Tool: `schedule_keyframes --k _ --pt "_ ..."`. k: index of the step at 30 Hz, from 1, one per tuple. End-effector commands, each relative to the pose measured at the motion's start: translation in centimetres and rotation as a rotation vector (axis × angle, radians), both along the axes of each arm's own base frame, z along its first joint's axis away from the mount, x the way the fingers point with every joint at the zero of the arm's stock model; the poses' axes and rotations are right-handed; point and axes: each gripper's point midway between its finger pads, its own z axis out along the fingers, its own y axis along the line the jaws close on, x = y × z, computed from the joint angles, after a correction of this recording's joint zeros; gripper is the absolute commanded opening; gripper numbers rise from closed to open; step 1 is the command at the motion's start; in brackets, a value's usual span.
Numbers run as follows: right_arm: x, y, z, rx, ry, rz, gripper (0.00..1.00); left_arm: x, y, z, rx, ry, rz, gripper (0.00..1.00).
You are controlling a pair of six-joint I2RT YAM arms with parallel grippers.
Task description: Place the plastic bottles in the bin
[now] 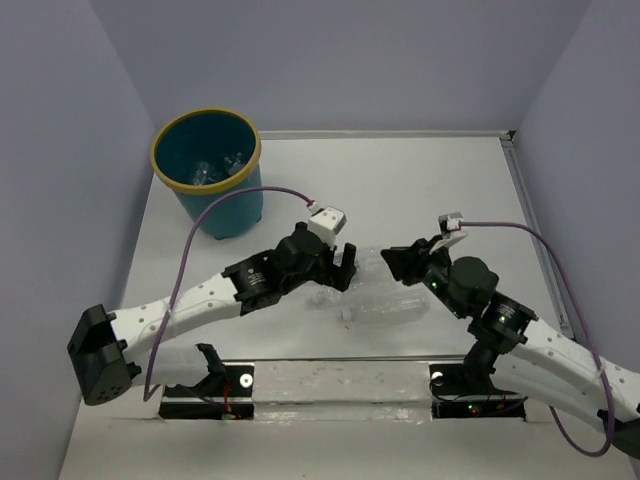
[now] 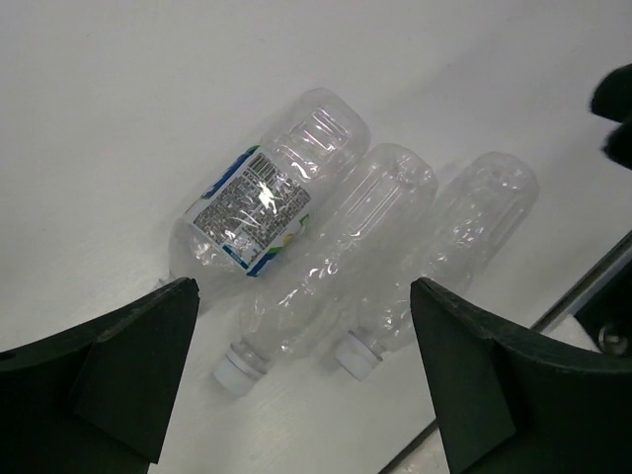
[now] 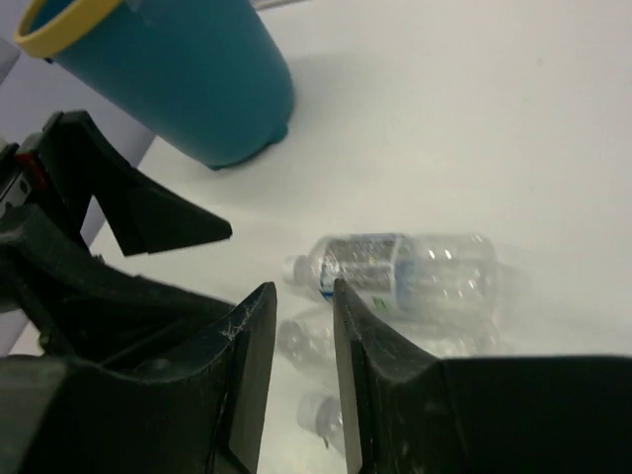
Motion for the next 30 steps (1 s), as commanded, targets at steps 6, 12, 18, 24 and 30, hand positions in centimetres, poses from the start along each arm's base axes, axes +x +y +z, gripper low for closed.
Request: schedule_keyframes --k 6,12,18,24,30 --pt "-3.2 -7.2 -4.6 0.012 0.165 -0.171 0.61 4.8 -4.0 -5.3 0.406 -0.183 -0.168 0.99" --pt "-4.1 -7.4 -4.4 0.021 0.149 -0.138 0.64 6.2 -6.1 -6.4 0.49 -0.177 -0.247 0.99" --pt "-5.0 -7.1 -4.8 0.056 0.154 -0.088 0.64 7.1 -6.4 -8.9 0.541 -0.127 -0.292 0.99" --pt "-5.3 -7.6 -4.7 0.063 0.153 -0.093 0.72 8.2 -6.6 -11.1 0.584 -0.067 -0.349 0.99" --pt "-5.4 -7.2 -4.7 0.048 0.158 -0.072 0.75 10.3 -5.8 -12.2 0.595 -0.045 -0.327 0.99"
